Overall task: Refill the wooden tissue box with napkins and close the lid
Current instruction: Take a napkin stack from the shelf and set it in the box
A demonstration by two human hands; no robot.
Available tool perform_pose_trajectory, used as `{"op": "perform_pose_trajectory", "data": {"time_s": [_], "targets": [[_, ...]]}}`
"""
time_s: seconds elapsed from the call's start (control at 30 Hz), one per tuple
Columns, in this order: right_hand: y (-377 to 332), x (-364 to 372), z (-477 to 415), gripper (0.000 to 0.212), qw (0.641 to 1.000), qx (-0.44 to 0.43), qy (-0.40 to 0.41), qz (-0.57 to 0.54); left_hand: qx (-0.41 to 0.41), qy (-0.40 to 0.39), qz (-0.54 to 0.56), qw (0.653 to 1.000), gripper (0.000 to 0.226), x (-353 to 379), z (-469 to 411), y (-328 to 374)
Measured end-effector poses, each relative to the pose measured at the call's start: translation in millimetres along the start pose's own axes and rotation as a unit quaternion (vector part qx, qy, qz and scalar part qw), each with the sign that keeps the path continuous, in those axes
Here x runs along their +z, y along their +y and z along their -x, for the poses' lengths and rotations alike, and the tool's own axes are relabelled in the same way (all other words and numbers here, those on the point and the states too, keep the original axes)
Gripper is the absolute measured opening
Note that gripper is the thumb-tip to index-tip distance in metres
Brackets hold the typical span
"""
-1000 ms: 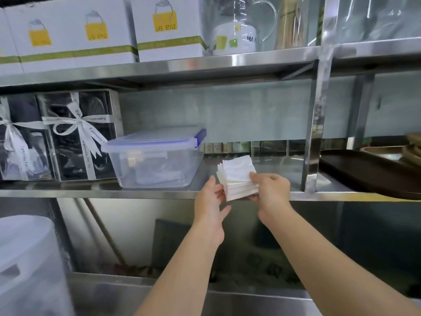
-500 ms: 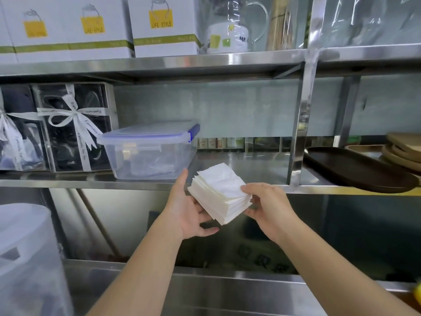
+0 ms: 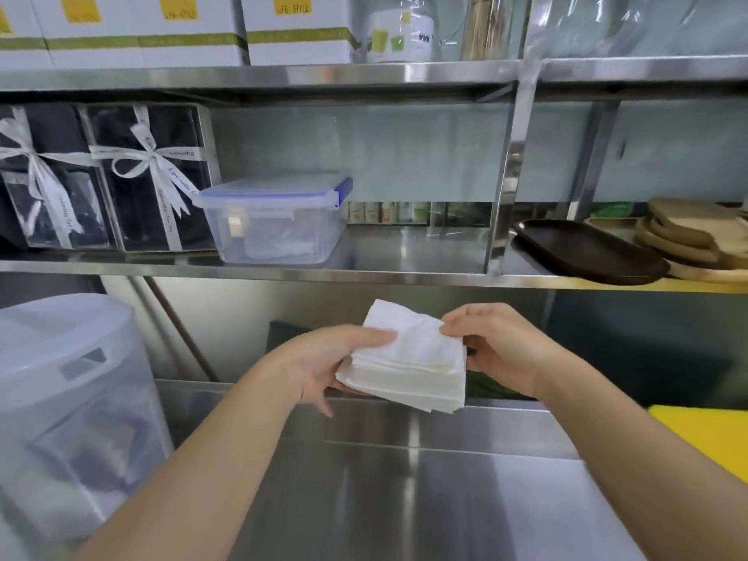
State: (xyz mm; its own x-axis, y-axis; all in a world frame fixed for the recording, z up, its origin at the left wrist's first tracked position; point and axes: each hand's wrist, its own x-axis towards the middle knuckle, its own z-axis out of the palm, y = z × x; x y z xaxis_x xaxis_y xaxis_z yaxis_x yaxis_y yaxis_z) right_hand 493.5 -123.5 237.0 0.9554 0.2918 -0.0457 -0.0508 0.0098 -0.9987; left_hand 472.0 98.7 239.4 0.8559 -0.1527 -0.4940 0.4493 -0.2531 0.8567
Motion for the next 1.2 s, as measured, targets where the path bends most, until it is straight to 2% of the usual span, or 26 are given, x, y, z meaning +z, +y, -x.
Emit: {"op": "perform_pose_trajectory", "data": {"time_s": [0.07, 0.13, 0.27, 0.33, 0.47, 0.57, 0.67, 0.77, 0.87, 0.97, 1.07, 1.2], "targets": [[2, 4, 19, 0.007, 1.000, -0.001, 0.009, -0.014, 0.004, 0.018, -0.011, 1.000, 0.054, 8, 14, -7], [9, 8, 41, 0.017, 0.999, 0.016, 0.012, -0.040, 0.012, 0.027, 0.005, 1.000, 0.061, 14, 29, -14], [27, 8, 86, 0.048, 0.987, 0.150, -0.002, -0.051, 0.029, 0.033, 0.019, 0.999, 0.070, 24, 56, -30], [33, 7, 104, 0.058, 0.982, 0.178, -0.034, -0.054, 0.032, 0.018, 0.022, 0.999, 0.078, 32, 70, -36], [33, 9, 138, 0.043, 0.987, 0.126, -0.041, -0.093, 0.039, -0.029, 0.009, 0.999, 0.078, 51, 98, -48], [31, 8, 163, 0.044, 0.986, 0.111, -0.042, -0.116, 0.041, -0.005, 0.023, 0.999, 0.088, 66, 114, -57], [32, 9, 185, 0.044, 0.991, 0.100, -0.031, -0.080, 0.048, 0.010, 0.028, 0.998, 0.094, 79, 130, -68], [41, 10, 204, 0.035, 0.990, 0.115, 0.023, -0.075, 0.048, -0.007, 0.014, 0.999, 0.083, 88, 146, -80], [50, 12, 223, 0.022, 0.985, 0.130, 0.033, -0.107, 0.020, -0.026, 0.044, 0.998, 0.073, 91, 158, -94], [62, 17, 242, 0.026, 0.982, 0.134, 0.038, -0.124, 0.002, -0.012, 0.030, 0.999, 0.070, 95, 172, -109], [75, 23, 260, 0.028, 0.981, 0.146, 0.048, -0.122, -0.006, -0.014, 0.020, 1.000, 0.055, 97, 184, -125], [90, 34, 284, 0.019, 0.973, 0.178, 0.062, -0.134, -0.016, -0.037, -0.022, 0.999, 0.065, 104, 199, -143]]}}
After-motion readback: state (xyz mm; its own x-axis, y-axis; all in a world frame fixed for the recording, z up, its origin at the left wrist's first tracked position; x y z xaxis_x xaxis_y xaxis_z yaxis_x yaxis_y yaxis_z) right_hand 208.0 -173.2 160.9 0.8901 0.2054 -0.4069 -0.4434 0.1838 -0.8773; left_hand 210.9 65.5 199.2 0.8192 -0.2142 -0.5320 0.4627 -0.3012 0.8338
